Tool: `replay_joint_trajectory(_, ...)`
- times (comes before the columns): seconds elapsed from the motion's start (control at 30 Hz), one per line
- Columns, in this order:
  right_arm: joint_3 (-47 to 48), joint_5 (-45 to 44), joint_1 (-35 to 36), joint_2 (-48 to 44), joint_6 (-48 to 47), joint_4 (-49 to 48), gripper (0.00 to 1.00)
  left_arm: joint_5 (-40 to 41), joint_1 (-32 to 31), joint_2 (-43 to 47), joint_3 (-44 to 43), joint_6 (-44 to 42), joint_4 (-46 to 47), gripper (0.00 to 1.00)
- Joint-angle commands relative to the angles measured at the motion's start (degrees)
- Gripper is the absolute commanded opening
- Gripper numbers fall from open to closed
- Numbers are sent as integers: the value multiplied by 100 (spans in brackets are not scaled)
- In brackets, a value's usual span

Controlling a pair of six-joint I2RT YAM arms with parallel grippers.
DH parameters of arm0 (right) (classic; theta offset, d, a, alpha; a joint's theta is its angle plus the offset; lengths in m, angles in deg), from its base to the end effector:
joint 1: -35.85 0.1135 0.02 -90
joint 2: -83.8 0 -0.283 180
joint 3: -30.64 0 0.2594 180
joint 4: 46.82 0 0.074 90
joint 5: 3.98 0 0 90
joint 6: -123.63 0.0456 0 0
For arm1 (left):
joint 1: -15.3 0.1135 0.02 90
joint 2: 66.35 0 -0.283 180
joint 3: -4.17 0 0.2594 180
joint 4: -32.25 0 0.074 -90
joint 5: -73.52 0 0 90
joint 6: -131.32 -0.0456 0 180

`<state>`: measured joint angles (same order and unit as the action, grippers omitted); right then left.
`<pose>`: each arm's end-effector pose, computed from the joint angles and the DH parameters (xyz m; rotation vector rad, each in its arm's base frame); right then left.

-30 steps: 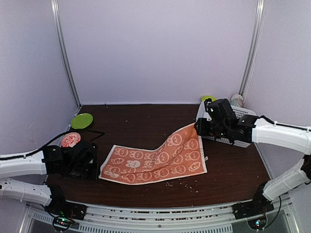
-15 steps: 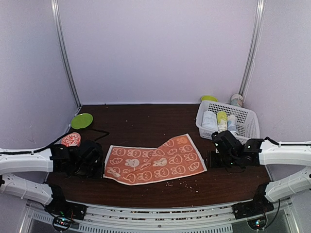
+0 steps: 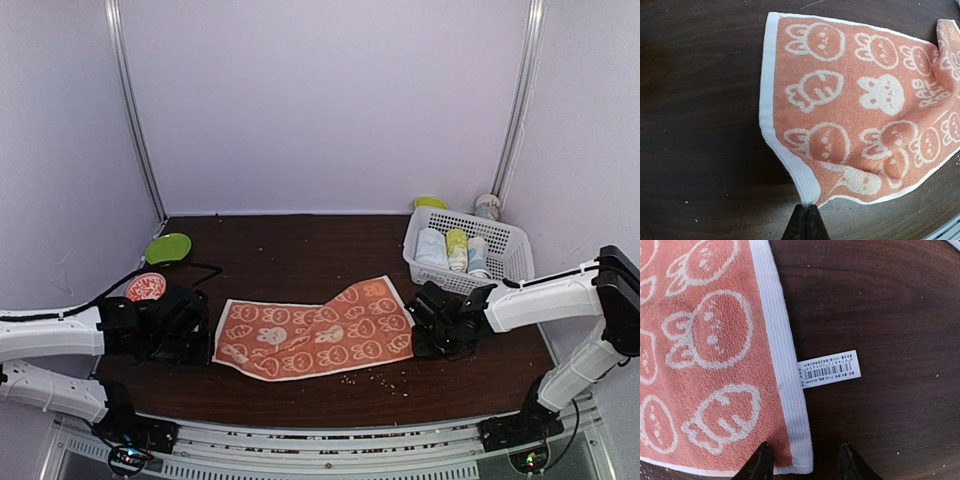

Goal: Roll the towels
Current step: Flatten out the towel at the center of the board.

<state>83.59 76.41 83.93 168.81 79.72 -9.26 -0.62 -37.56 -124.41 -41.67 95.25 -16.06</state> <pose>0.1771 0.1859 0.1462 -0.0063 2.7711 0.2062 0.1197 -0.1374 0.1961 -0.1194 2.5971 -0.3327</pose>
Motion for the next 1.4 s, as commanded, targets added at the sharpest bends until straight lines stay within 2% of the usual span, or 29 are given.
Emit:
replay_joint_trajectory(0.0,99,101,-35,300,83,141,43,116,4,108,-91,-89,176,0)
replay_joint_trajectory(0.1,95,240,-34,506,53,156,34,120,5,144,-92,-94,181,0)
replay_joint_trajectory(0.3,-33,441,-22,263,190,141,0,73,4,247,-76,-103,163,0)
replay_joint_trajectory(0.37,-49,383,-18,-13,264,209,0,74,4,276,-56,-76,120,0)
replay_joint_trajectory(0.43,-112,356,-17,-369,335,215,0,42,4,294,-43,-48,56,4)
replay_joint_trajectory(0.5,-149,360,-9,-647,365,260,0,-4,4,317,-47,-1,-39,14)
replay_joint_trajectory(0.67,-265,314,-8,-976,325,324,0,-240,4,344,73,185,-134,47)
replay_joint_trajectory(0.73,-299,303,-9,-1022,312,296,0,-383,4,327,155,311,-116,52)
replay_joint_trajectory(0.97,-339,379,-4,-1061,255,157,0,-1014,-171,105,678,932,242,53)
replay_joint_trajectory(1.23,-388,433,-8,-1068,210,54,0,-1076,-198,-351,799,1070,639,54)
replay_joint_trajectory(1.37,-446,466,-3,-1139,238,34,0,-1175,-198,-695,725,939,865,45)
